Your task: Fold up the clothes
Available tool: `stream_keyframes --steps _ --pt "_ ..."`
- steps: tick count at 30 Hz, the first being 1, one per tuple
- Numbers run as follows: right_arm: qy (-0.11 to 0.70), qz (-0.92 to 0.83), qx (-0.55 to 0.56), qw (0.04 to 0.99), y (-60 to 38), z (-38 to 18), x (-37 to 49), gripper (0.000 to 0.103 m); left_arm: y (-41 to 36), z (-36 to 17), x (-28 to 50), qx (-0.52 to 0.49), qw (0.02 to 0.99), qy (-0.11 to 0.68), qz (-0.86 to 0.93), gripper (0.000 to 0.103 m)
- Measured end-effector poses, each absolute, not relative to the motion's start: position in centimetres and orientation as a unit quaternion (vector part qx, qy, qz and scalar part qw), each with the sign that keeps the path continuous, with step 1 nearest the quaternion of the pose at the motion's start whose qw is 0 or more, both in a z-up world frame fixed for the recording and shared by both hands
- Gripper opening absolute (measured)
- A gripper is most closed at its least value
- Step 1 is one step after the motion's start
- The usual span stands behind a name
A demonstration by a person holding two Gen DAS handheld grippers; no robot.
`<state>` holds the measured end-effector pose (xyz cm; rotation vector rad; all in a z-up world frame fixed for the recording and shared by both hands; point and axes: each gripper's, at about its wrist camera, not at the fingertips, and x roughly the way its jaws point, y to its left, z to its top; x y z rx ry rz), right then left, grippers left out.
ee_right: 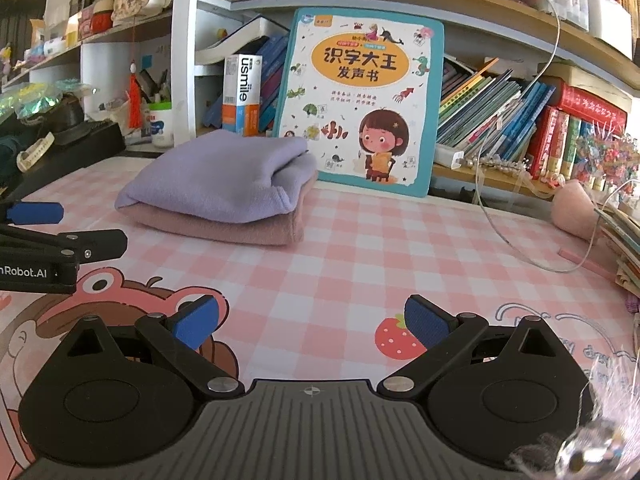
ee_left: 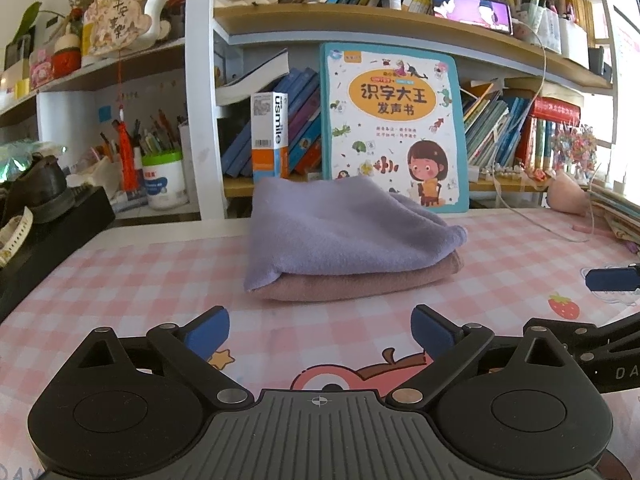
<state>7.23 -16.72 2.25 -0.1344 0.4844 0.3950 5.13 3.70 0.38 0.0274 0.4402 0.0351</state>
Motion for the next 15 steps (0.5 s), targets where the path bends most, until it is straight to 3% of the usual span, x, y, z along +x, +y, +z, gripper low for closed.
stream_keyframes --steps 15 --pt "0.244 0.199 -0.069 0.947 -16.54 2.23 7.38 0.100 3.46 0.51 4.86 0.022 0.978 0.208 0.018 0.099"
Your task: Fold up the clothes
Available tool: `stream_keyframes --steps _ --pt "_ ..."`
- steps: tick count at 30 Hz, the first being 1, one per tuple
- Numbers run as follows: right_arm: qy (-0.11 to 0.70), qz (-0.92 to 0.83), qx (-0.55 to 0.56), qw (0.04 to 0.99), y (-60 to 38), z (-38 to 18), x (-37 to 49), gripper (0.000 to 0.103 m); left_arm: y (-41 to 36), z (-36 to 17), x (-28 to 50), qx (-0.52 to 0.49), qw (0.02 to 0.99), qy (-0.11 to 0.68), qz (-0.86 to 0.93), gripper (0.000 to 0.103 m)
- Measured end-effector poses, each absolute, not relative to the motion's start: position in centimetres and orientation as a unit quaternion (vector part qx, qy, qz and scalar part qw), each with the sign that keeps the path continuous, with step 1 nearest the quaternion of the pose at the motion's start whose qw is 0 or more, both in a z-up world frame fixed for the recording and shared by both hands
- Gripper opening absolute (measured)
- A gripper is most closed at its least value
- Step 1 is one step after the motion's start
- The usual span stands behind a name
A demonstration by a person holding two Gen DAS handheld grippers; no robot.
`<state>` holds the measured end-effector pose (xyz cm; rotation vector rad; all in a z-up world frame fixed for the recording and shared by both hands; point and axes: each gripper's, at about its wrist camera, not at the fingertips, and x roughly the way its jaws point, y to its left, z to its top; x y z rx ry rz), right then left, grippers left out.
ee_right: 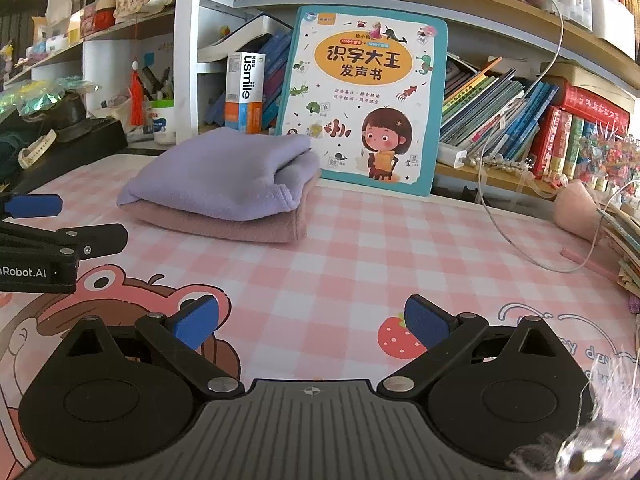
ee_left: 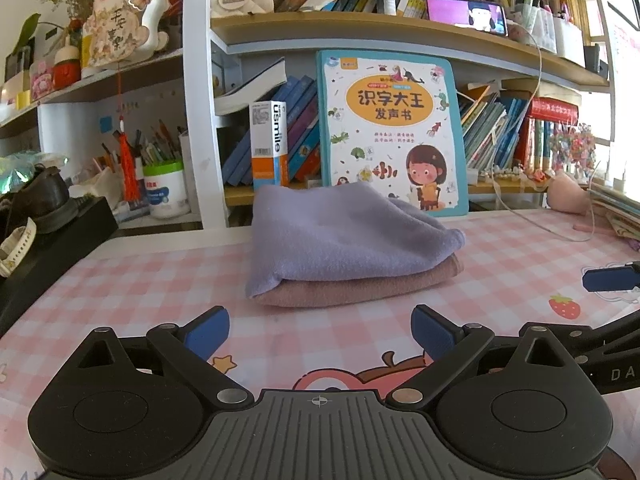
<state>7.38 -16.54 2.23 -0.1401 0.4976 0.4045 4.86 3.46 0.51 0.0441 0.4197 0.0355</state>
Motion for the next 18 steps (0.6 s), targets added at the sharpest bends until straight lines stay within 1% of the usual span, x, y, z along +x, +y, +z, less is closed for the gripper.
stream_keyframes --steps 12,18 --pt "0.248 0.200 -0.072 0.945 -16.37 2.23 7.49 0.100 3.26 0.53 4.73 0.027 0.978 0.206 0.021 0.099" --pt "0.249 0.202 -0.076 0.944 -16.22 2.20 7.47 0.100 3.32 0.54 4.79 0.026 0.978 0.207 0.022 0.102"
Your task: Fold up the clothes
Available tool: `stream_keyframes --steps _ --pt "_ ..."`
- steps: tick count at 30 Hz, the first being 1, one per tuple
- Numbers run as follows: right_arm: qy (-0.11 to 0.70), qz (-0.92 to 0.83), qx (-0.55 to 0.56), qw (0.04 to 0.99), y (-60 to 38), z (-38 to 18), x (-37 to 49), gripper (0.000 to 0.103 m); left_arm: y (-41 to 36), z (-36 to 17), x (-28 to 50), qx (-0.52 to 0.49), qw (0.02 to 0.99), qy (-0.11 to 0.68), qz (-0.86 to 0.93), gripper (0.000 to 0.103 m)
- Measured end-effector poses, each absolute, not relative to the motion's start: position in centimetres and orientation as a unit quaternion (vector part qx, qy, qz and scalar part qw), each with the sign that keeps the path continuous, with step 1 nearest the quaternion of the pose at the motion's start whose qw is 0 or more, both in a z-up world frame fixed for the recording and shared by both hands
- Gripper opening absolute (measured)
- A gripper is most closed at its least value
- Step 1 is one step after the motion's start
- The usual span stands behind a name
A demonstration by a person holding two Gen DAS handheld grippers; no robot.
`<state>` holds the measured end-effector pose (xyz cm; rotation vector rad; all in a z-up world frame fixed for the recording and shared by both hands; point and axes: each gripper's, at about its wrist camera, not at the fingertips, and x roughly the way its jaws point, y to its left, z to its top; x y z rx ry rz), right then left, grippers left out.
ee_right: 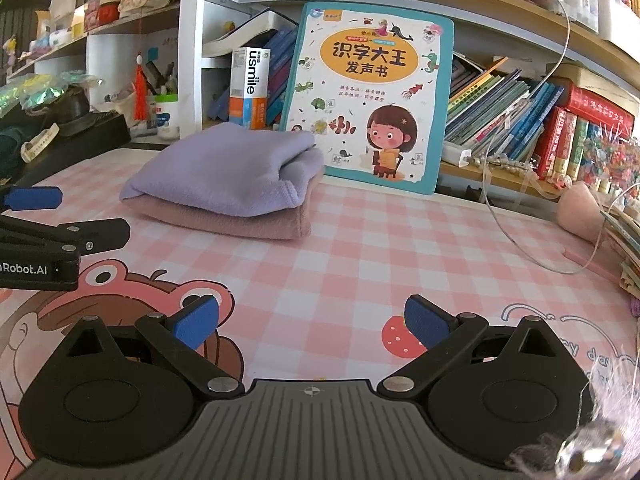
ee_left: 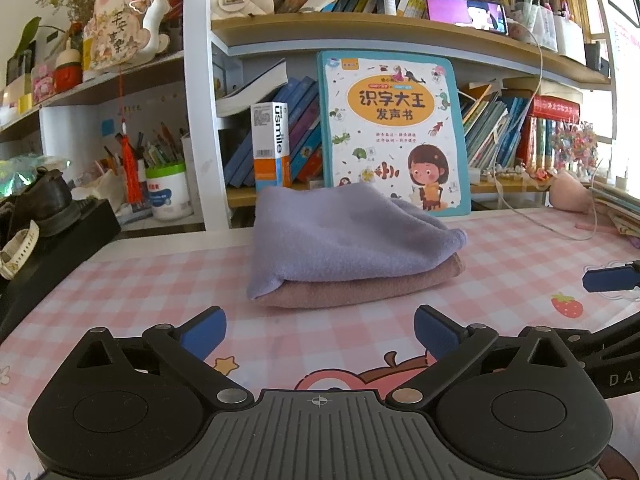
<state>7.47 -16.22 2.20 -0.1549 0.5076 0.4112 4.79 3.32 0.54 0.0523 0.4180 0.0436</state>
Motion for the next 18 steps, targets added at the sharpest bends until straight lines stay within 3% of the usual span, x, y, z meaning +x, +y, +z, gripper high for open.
stream_keyframes --steps 18 --pt "0.252 0.202 -0.077 0.943 -16.14 2.17 7.55 0.100 3.43 0.54 5.00 0.020 0.977 0.213 0.021 0.103"
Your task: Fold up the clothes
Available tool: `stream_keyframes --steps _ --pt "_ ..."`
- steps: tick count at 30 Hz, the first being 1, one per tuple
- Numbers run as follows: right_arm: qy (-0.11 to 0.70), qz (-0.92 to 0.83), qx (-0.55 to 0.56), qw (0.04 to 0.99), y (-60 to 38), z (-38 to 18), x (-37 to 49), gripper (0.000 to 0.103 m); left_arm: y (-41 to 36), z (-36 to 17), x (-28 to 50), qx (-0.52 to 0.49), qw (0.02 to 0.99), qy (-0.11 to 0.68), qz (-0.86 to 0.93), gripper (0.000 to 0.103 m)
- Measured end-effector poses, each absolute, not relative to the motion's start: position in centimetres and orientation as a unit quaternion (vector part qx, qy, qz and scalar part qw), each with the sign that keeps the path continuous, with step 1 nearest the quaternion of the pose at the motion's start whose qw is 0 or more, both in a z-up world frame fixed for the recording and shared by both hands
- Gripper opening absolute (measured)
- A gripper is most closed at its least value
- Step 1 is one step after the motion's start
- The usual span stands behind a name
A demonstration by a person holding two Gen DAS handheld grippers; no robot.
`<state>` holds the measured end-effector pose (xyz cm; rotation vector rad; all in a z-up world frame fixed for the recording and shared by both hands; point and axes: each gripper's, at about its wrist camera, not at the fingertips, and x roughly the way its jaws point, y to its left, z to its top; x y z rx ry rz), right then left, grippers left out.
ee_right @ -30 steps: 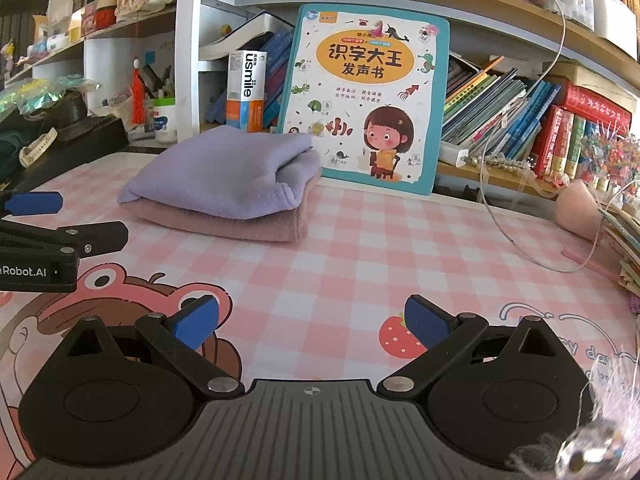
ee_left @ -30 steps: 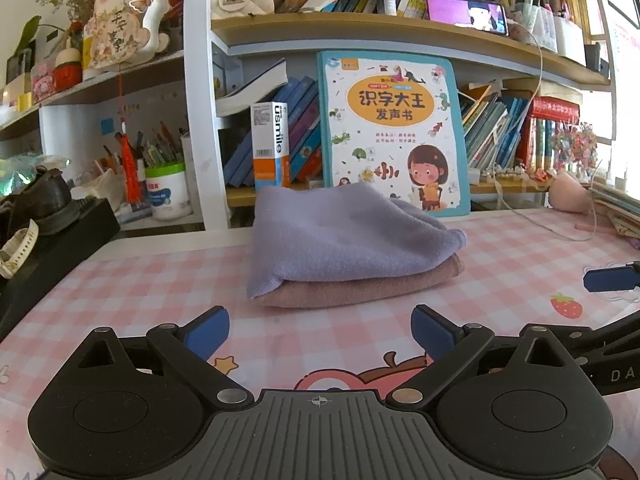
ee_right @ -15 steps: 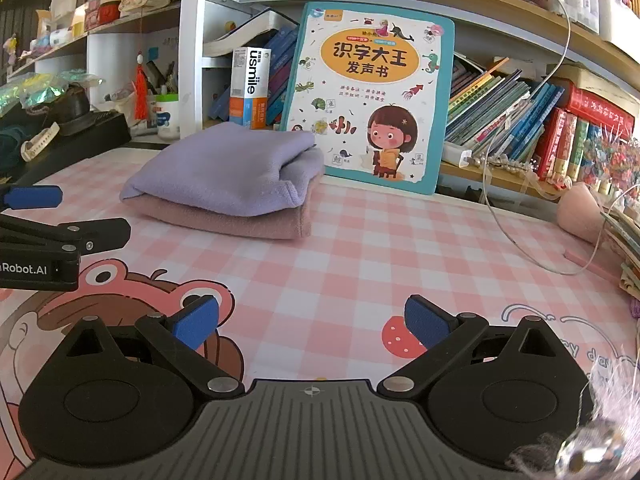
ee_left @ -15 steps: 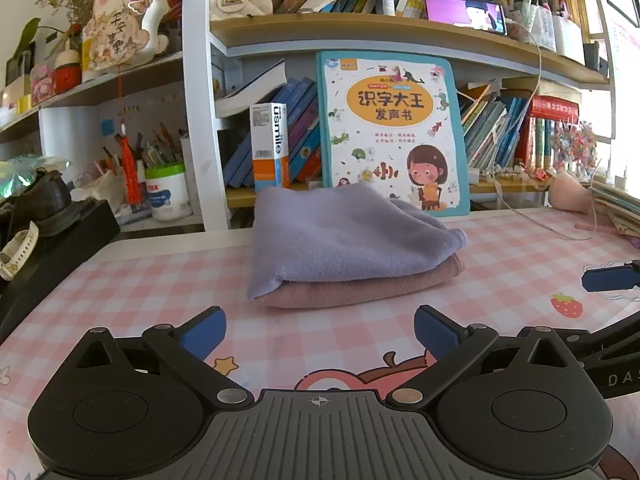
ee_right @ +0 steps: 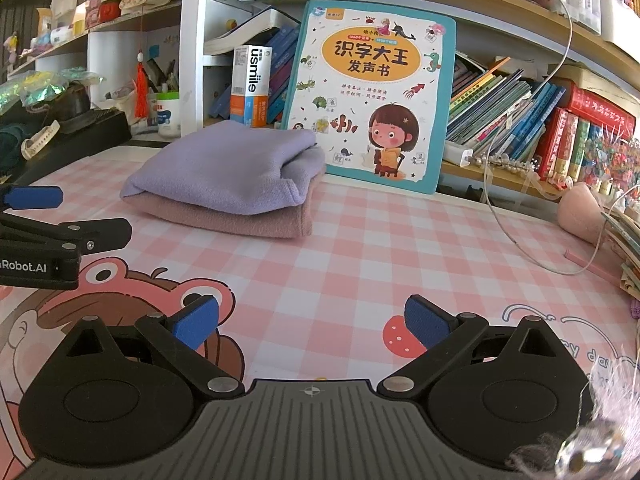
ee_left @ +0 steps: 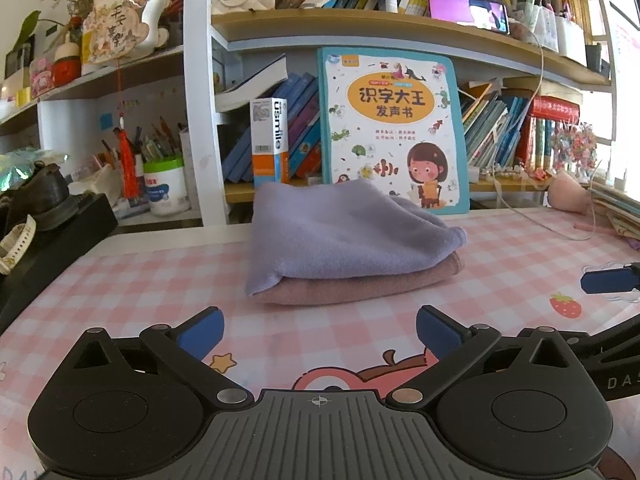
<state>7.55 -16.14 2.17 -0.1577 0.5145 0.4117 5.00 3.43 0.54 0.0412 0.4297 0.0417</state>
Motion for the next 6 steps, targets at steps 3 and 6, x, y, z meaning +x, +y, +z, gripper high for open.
stream_keyframes --steps 3,6 --pt "0.253 0.202 -0.077 0.943 -16.12 2.19 7.57 0.100 3.42 0.57 5.02 0.021 0.977 0.213 0.021 0.103" --pt "0.253 0.201 -0.077 0.943 -16.08 2.20 7.51 0.100 3.32 0.57 4.99 0.023 0.977 0.211 0.021 0.103"
